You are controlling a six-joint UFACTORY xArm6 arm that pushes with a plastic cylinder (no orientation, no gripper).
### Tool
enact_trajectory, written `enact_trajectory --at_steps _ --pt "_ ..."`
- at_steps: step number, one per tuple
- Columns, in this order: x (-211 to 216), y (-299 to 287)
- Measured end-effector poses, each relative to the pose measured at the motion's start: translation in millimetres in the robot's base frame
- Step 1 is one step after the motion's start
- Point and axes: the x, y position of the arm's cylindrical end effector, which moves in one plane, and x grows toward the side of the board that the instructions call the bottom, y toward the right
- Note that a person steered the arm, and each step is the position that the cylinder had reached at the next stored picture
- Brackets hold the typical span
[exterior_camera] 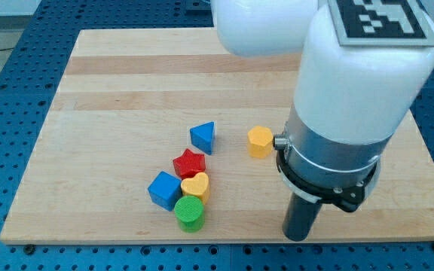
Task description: Put the green circle to the bottom left side of the green star
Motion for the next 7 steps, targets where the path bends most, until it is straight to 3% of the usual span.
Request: enact_trajectory --at_steps 1,4,6,7 --pt "-1 -26" --pt "-5 -193" --pt "-60 -200" --pt "-61 -166"
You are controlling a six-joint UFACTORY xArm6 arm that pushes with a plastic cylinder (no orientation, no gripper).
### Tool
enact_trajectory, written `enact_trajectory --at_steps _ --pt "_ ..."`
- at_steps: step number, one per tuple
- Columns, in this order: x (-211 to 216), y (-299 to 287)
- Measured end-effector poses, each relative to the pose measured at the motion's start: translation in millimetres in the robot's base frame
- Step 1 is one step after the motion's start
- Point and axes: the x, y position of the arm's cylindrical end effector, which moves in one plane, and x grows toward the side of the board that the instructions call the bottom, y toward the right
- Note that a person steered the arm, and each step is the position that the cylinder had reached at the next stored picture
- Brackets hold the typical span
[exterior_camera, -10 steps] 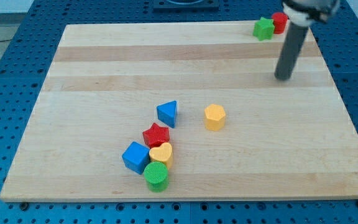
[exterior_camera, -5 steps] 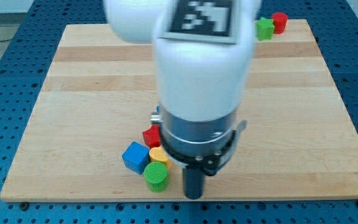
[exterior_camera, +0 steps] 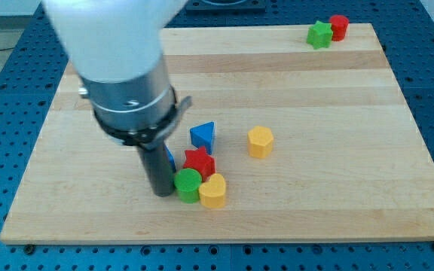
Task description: Put the green circle to the bottom left side of the green star
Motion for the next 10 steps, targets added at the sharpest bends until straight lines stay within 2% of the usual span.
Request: enact_trajectory --at_steps 2,4,6,9,10 --pt "37 3" --pt "1 30" --pt "-29 84" --pt "-58 171" --pt "-49 187"
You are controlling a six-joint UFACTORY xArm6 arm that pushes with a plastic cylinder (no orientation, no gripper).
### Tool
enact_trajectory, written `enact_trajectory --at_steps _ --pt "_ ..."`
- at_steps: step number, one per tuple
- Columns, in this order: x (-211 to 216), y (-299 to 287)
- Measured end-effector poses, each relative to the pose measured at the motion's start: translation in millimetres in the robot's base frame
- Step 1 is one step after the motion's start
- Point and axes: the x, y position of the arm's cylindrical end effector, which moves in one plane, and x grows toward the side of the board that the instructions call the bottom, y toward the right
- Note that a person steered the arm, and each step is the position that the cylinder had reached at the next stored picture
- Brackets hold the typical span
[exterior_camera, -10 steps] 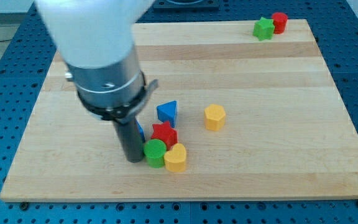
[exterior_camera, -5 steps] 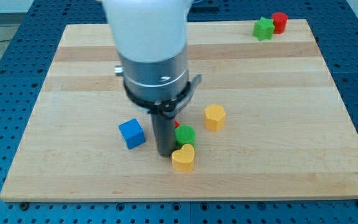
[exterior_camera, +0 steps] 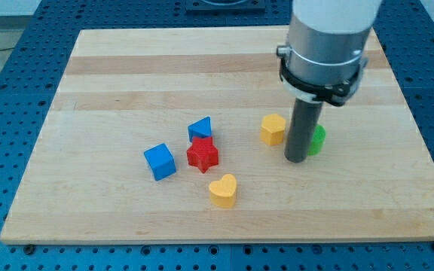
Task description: Put the green circle to the bottom left side of the green star
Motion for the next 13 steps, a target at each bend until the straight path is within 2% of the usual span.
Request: enact_trajectory --at_steps 2,4,6,9,10,13 --pt "-4 28" --pt "-68 24" --pt "-140 -18" --pt "-198 -9" --pt "-211 7" --pt "-197 28"
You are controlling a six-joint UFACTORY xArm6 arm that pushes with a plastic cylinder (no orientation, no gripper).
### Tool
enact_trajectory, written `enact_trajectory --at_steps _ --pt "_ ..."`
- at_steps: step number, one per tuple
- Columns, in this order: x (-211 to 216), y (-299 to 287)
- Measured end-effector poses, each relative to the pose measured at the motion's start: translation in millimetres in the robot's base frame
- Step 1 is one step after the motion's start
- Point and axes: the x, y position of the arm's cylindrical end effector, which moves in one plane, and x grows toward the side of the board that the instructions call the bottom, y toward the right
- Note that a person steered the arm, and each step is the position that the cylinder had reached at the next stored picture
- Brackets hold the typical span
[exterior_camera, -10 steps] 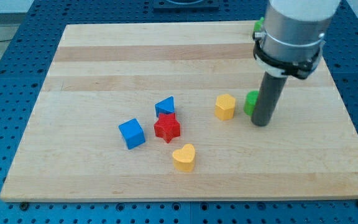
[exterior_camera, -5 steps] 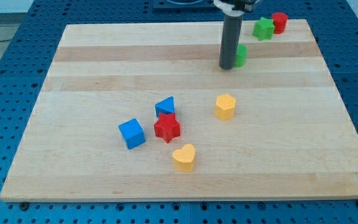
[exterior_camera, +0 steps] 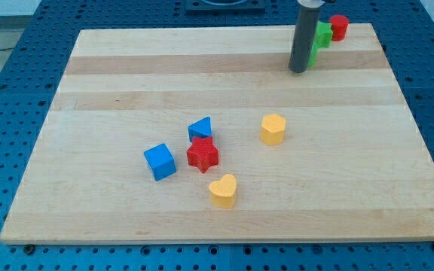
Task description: Put the green circle to the bottom left side of the green star
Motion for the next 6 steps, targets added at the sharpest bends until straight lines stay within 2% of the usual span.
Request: enact_trajectory --at_steps 4,5,6 --pt "-40 7" --pt "-21 32" --pt "28 77"
